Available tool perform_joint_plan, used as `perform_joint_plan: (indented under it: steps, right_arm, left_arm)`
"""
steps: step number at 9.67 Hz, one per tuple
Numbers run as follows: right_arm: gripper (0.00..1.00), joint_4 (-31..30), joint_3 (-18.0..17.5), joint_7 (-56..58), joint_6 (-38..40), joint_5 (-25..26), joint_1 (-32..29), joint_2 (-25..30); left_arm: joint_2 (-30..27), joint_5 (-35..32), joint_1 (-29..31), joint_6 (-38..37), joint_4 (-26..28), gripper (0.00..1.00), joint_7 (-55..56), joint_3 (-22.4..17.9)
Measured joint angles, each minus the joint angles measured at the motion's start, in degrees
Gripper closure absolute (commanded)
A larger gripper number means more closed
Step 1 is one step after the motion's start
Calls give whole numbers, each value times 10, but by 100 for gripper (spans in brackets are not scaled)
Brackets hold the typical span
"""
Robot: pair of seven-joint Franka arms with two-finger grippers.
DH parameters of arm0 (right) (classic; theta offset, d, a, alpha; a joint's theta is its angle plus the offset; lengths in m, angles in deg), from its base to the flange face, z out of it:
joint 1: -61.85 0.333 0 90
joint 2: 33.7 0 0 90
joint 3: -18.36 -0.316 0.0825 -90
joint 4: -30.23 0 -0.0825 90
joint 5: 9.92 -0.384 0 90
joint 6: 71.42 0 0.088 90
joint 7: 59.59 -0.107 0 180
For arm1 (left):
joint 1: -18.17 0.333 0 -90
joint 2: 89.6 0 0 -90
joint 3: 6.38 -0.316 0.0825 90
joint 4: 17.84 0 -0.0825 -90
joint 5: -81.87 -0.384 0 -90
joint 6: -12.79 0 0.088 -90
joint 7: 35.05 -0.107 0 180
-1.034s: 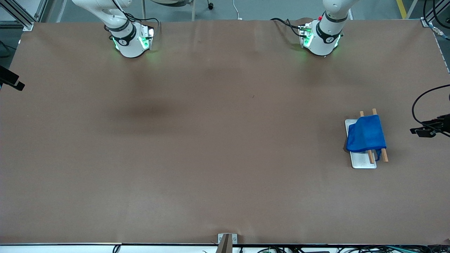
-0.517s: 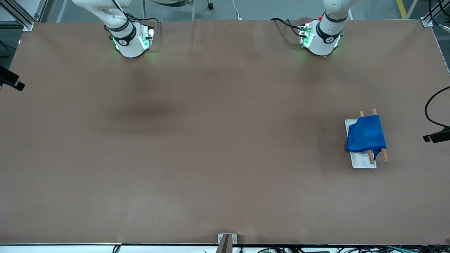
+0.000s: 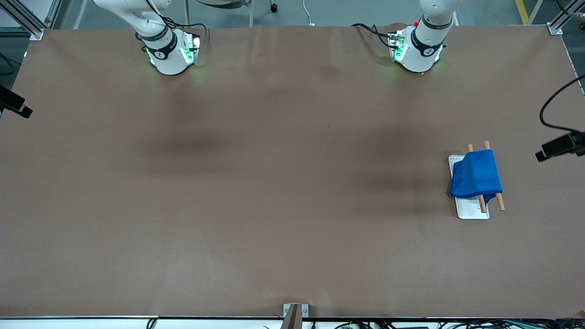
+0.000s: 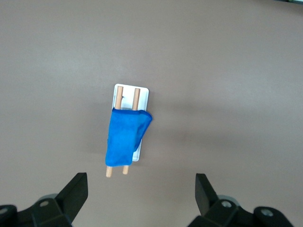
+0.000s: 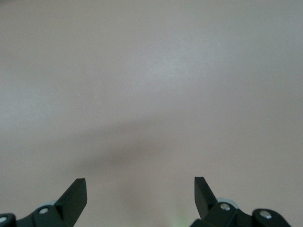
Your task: Right arm passes towel to left arm to hang
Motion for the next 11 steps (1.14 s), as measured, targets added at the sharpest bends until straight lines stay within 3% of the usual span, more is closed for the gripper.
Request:
perform_joint_plan:
  steps: [3, 4, 8, 11]
  right_arm:
    - [0, 0, 0, 0, 0, 0, 0, 0]
    - [0, 0, 0, 0, 0, 0, 0, 0]
    - [0, 0, 0, 0, 1, 0, 0, 0]
    - [0, 0, 0, 0, 1, 0, 0, 0]
  left_arm:
    - [-56, 20, -3, -29, 0, 0, -6, 6]
    - [-74, 25, -27, -40, 3, 0, -6, -13]
    - [-133, 28, -259, -55, 69, 0, -6, -213]
    - [-167, 38, -299, -54, 120, 0, -14, -249]
